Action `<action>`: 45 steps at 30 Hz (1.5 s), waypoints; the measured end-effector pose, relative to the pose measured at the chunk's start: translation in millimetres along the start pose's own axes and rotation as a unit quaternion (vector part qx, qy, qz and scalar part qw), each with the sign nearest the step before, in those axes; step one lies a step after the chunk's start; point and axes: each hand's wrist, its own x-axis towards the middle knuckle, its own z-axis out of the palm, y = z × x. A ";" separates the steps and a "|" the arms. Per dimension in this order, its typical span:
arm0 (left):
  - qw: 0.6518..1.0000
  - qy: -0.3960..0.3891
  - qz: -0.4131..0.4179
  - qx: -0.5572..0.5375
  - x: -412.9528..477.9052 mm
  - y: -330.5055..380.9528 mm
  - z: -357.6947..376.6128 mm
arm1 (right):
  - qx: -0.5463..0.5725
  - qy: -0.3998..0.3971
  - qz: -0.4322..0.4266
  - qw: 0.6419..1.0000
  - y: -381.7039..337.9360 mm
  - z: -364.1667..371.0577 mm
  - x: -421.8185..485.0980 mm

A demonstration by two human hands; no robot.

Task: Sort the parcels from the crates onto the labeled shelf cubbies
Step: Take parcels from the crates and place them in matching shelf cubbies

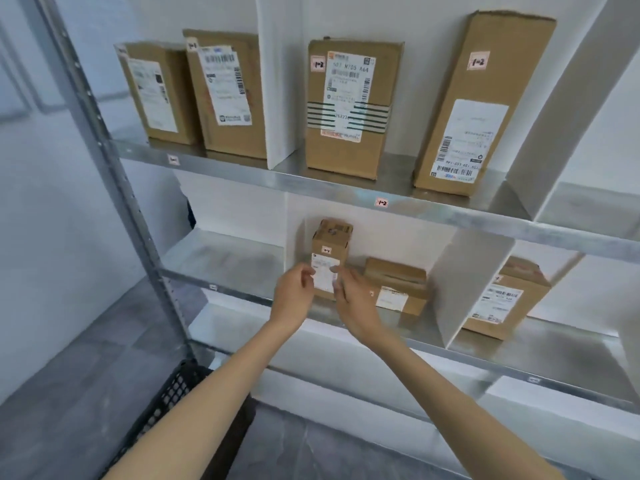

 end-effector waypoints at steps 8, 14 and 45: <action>0.986 0.121 -0.113 -0.004 -110.6 -44.2 -85.8 | 0.013 -0.126 -0.107 0.986 -67.5 58.4 -61.0; 0.953 0.203 -0.214 0.062 -223.1 -92.7 -176.6 | 0.046 -0.230 -0.208 0.950 -148.8 117.8 -120.2; 0.724 0.359 -0.581 -0.100 -510.6 -487.6 -314.0 | -0.038 -0.600 0.056 0.797 -205.9 587.4 -330.3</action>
